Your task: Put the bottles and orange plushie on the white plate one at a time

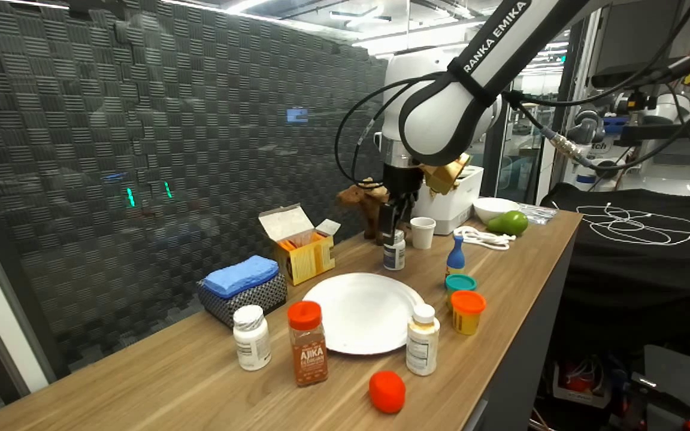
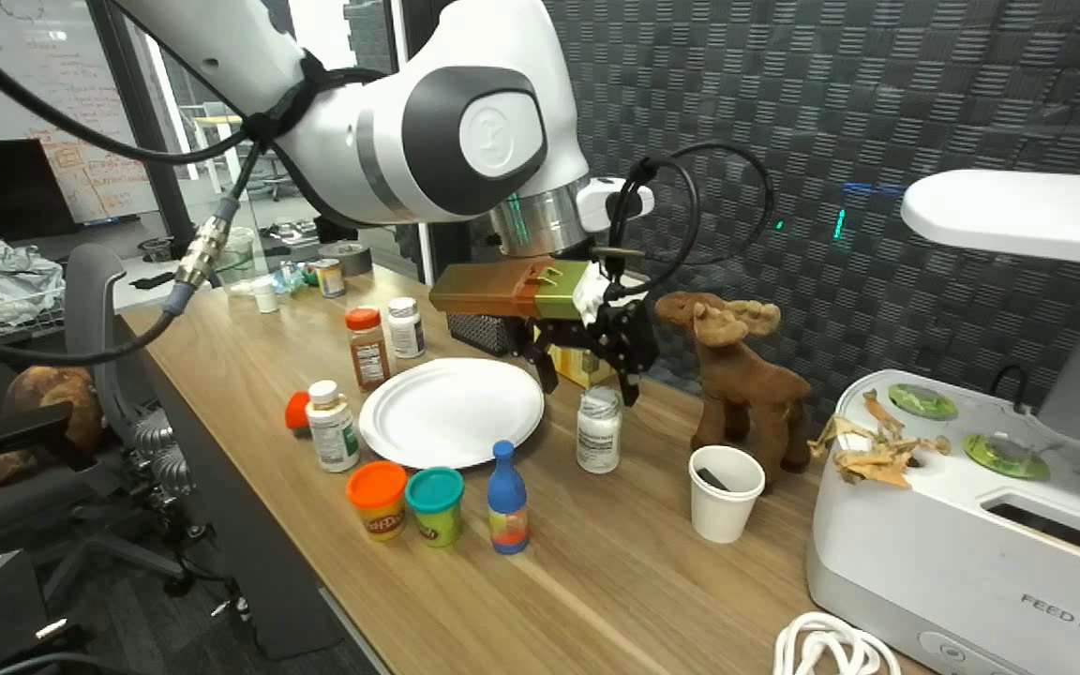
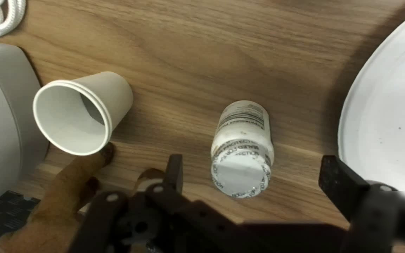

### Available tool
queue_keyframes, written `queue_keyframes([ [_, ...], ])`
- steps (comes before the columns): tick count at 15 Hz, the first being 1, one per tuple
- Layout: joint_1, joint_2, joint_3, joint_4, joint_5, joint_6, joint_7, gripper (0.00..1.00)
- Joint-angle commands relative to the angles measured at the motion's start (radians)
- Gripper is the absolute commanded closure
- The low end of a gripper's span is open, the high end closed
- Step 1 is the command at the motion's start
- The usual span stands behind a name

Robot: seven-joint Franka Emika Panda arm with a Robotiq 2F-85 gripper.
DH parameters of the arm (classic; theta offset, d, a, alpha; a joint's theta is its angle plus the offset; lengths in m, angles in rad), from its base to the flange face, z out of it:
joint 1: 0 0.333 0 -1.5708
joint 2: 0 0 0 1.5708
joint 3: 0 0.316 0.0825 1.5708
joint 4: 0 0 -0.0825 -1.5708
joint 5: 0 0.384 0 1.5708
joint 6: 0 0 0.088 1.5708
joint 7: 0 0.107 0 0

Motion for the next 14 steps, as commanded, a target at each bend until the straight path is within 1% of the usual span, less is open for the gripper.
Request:
queue_keyframes([
  [1,-0.007,0.022,-0.008,0.052,-0.018,-0.015,0.021,0.00],
  [3,-0.015,0.030,-0.004,0.060,-0.006,-0.015,0.013,0.26],
  [5,-0.024,0.039,0.003,0.066,0.008,-0.020,0.004,0.42],
  [6,-0.029,0.044,0.008,0.068,0.017,-0.022,-0.002,0.51],
  [8,-0.031,0.055,0.009,0.073,0.017,-0.025,-0.002,0.65],
  [9,-0.031,0.058,0.010,0.074,0.016,-0.026,-0.002,0.74],
  [10,-0.031,0.057,0.012,0.077,0.018,-0.027,-0.004,0.80],
  [13,-0.032,0.037,0.018,0.068,0.024,-0.032,-0.010,0.80],
  [14,-0.023,0.022,0.010,0.063,0.009,-0.041,0.001,0.80],
])
